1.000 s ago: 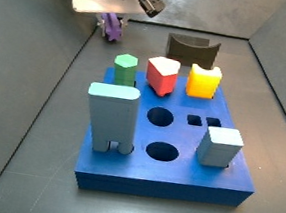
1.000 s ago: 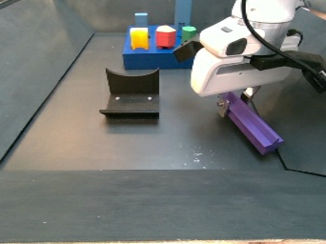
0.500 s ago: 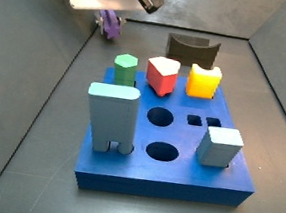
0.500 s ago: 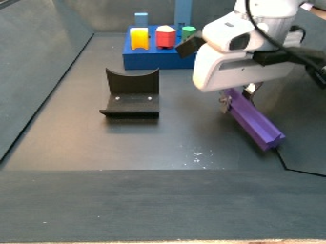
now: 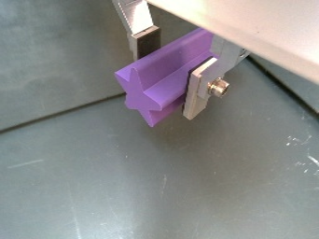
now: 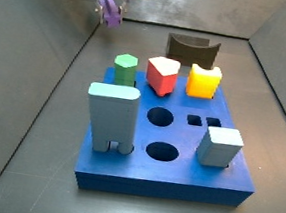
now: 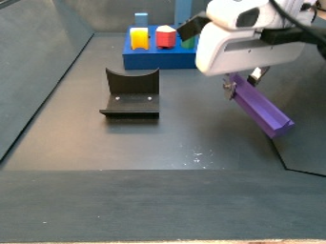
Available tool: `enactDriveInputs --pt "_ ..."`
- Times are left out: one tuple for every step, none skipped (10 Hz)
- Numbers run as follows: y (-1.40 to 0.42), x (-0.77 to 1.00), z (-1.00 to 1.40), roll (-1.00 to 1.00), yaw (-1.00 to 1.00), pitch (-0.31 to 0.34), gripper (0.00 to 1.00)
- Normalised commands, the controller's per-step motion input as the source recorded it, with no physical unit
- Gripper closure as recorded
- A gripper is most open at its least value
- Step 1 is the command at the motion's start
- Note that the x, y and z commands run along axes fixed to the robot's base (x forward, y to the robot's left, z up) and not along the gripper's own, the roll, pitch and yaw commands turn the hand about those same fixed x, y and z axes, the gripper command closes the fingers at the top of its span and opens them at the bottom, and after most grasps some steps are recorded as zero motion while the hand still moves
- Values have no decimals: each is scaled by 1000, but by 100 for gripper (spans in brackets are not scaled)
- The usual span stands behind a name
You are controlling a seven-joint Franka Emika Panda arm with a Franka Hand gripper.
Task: Pick up the star object. Move up. Place the star object on the fixture. Regrasp the star object. Move to above the board. Insert the star object.
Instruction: Place the star object on the fixture.
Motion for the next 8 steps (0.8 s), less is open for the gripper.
enactDriveInputs --pt "0 0 1000 0 0 0 100" --pt "-1 2 1000 8 1 6 100" --pt "2 -8 1000 21 -3 23 100" --pt "4 -15 1000 32 -7 34 100" --pt "7 -21 1000 48 -13 44 100" --pt "9 -26 1000 60 -18 50 100" --pt "11 -29 1000 72 -19 55 100" --pt "11 -31 1000 81 -16 58 100"
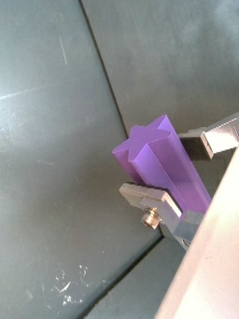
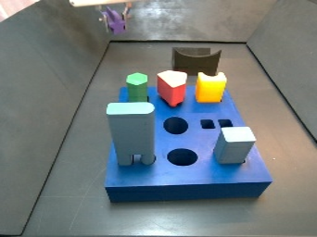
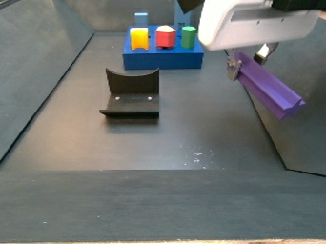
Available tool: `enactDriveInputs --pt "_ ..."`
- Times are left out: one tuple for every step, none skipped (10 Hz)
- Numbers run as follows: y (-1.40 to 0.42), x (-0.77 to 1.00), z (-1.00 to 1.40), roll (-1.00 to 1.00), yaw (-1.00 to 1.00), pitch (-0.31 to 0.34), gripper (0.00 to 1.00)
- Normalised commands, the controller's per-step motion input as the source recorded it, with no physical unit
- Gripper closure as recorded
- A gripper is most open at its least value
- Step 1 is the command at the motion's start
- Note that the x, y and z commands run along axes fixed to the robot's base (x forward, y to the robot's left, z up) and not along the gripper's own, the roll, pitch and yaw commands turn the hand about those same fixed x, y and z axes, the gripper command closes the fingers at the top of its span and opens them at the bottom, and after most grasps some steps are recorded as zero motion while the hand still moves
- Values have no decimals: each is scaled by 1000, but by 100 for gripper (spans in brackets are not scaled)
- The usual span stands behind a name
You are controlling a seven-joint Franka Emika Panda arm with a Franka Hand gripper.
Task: Pick up the star object. Move up. Place the star object on the fixture. Regrasp the star object. Move to above the board. Insert the star object.
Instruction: Place the star object on the fixture.
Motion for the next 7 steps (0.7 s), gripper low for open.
enactDriveInputs --pt "11 -33 1000 91 -8 62 100" --pt "12 -34 1000 99 -1 65 100" --pt "11 -35 988 106 5 70 100" --pt "9 -32 896 113 9 75 100" --pt "9 -25 774 117 18 80 100" --pt "6 -18 682 119 24 83 100" --pt "6 -14 619 121 29 87 100"
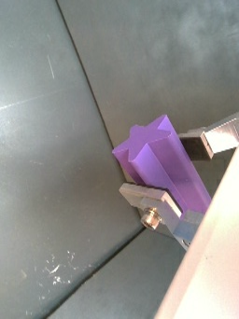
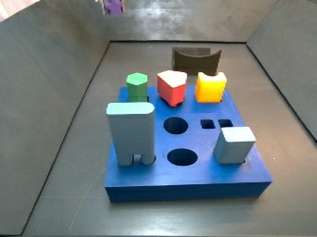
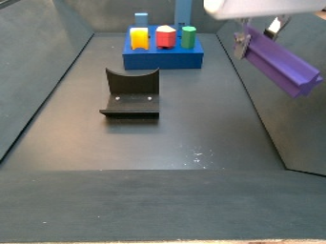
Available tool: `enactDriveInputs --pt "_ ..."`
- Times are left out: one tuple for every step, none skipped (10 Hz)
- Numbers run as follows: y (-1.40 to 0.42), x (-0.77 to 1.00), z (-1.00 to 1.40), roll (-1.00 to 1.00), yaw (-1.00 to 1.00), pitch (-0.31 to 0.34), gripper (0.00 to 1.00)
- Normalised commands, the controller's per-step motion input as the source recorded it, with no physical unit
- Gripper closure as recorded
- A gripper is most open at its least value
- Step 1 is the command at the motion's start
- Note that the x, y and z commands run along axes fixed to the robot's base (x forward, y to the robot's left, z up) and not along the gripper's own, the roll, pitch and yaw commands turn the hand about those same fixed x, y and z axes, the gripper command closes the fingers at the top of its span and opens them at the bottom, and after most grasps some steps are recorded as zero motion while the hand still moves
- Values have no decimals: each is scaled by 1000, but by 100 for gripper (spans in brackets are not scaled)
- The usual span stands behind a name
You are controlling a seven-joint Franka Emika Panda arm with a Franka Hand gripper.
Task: Pick up the star object. Move up. Place the star object on the fixture. Regrasp the star object. Move to above the board. Insert the star object.
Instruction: Place the star object on the fixture.
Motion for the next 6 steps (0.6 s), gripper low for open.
enactDriveInputs --pt "5 -10 461 123 38 98 100" --pt "2 -9 365 116 41 99 100" --pt "5 -4 267 110 39 99 100" --pt "6 -2 201 107 39 101 100" --pt "-376 1000 -128 -68 -1000 -135 100" --pt "-371 1000 -145 -77 -1000 -137 100"
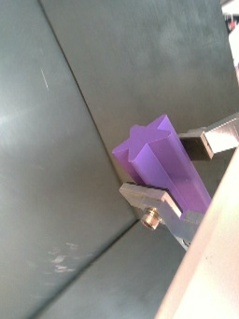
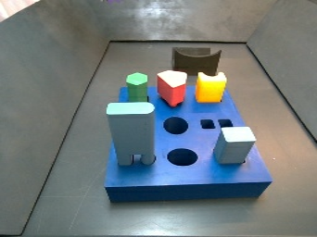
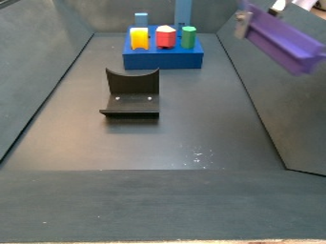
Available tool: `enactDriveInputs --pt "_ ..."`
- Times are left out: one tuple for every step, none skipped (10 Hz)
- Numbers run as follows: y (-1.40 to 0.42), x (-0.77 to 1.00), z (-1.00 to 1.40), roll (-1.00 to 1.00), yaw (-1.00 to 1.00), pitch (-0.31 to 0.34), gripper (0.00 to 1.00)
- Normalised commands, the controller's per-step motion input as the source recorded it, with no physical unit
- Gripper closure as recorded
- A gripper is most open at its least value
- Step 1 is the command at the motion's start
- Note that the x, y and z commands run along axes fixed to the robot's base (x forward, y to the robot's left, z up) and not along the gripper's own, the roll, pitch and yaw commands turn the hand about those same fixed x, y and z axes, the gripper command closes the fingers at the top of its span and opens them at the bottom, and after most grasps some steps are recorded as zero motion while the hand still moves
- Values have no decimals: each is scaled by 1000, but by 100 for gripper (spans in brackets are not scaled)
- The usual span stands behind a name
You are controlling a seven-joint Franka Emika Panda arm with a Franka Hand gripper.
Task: Pick up the star object. Move up. Place the star object on the fixture. Regrasp the star object. Move to above the board. Insert the star object.
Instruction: Place the star object on the fixture.
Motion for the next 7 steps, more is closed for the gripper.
enactDriveInputs --pt "-324 1000 -142 -109 -1000 -164 100" --pt "-299 1000 -135 -142 -972 -167 100" --pt "-260 1000 -118 -133 -554 -112 100" --pt "-240 1000 -115 -119 -392 -92 100" --pt "-208 1000 -108 -111 -204 -69 100" --pt "-190 1000 -104 -121 -137 -50 100" --pt "-164 1000 -97 -132 -80 -38 100"
